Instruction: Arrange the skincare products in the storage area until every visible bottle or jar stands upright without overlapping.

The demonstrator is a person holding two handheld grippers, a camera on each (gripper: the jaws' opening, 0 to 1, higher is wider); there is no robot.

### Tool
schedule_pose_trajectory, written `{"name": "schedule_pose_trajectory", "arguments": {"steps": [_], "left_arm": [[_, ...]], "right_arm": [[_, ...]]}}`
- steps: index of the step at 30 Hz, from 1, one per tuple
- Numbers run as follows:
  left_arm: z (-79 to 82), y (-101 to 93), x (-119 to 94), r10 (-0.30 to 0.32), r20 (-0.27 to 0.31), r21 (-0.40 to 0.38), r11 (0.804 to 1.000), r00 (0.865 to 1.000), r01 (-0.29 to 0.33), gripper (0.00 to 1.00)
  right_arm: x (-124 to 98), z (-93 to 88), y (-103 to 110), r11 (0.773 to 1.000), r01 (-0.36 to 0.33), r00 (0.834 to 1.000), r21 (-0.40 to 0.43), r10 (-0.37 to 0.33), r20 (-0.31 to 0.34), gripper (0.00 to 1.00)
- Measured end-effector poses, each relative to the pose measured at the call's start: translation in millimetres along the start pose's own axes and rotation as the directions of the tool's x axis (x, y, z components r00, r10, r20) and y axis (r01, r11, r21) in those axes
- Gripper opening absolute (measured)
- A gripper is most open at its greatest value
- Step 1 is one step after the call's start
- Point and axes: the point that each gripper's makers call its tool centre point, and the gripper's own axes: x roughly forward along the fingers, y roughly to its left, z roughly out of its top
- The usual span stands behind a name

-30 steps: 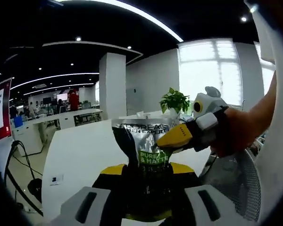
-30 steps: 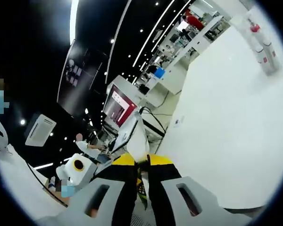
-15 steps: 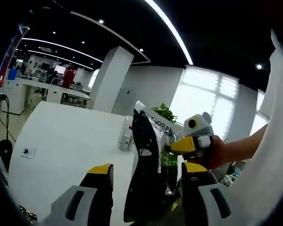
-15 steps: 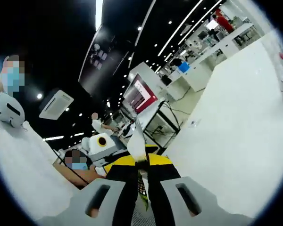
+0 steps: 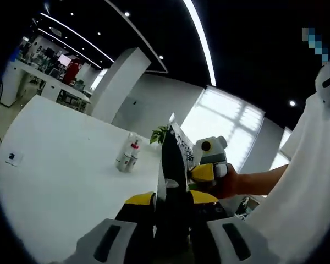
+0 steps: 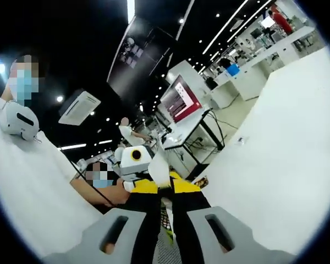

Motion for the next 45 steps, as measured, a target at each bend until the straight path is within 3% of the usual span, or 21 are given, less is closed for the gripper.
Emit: {"name": "schedule_pose_trajectory", "arguments": {"steps": [11, 17, 20, 23, 27, 30, 32, 37, 45], "left_arm": [[2.4, -17.2, -4, -0.113, 0.001, -0.071, 0.991, 0.994, 0.113, 0.13], [11.3, -13.5, -10, -0.119, 0.045, -0.113, 0.986, 0.992, 0.123, 0.10], [23.3, -11.4, -14, -0.122, 0.113, -0.150, 0.979, 0.986, 0.138, 0.10], [29.8, -7.3, -18, -0.113, 0.147, -0.182, 0.973, 0.983, 0.139, 0.09], [29.2, -7.0, -17, -0.107, 0.146, -0.185, 0.974, 0.983, 0.134, 0.09], [25.6, -6.9, -14, -0.100, 0.126, -0.175, 0.977, 0.987, 0.121, 0.10], [27.0, -1.7, -15, -0.075, 0.135, -0.176, 0.980, 0.988, 0.098, 0.10], [30.6, -0.7, -17, -0.084, 0.157, -0.197, 0.974, 0.984, 0.115, 0.09], [21.7, -6.2, -14, -0.107, 0.110, -0.171, 0.977, 0.988, 0.124, 0.02]], "right_arm": [[-7, -4.7, 5, 0.993, -0.030, 0.998, 0.114, 0.023, 0.061, 0.06], [-3, 3.6, 6, 0.989, -0.055, 0.991, 0.135, 0.037, 0.130, 0.07], [0, 4.2, 9, 0.982, -0.088, 0.987, 0.165, 0.063, 0.148, 0.17], [10, -8.5, 13, 0.982, -0.082, 0.993, 0.167, 0.066, 0.099, 0.31], [22, -13.9, 18, 0.987, -0.083, 0.994, 0.139, 0.073, 0.080, 0.24], [28, -17.3, 13, 0.991, -0.051, 0.997, 0.123, 0.044, 0.057, 0.13], [26, -13.5, 8, 0.988, -0.042, 0.997, 0.151, 0.031, 0.073, 0.12], [13, -6.4, 3, 0.987, -0.025, 0.995, 0.160, 0.010, 0.099, 0.07], [4, -10.5, 2, 0.983, -0.022, 0.994, 0.181, 0.001, 0.113, 0.01]]}}
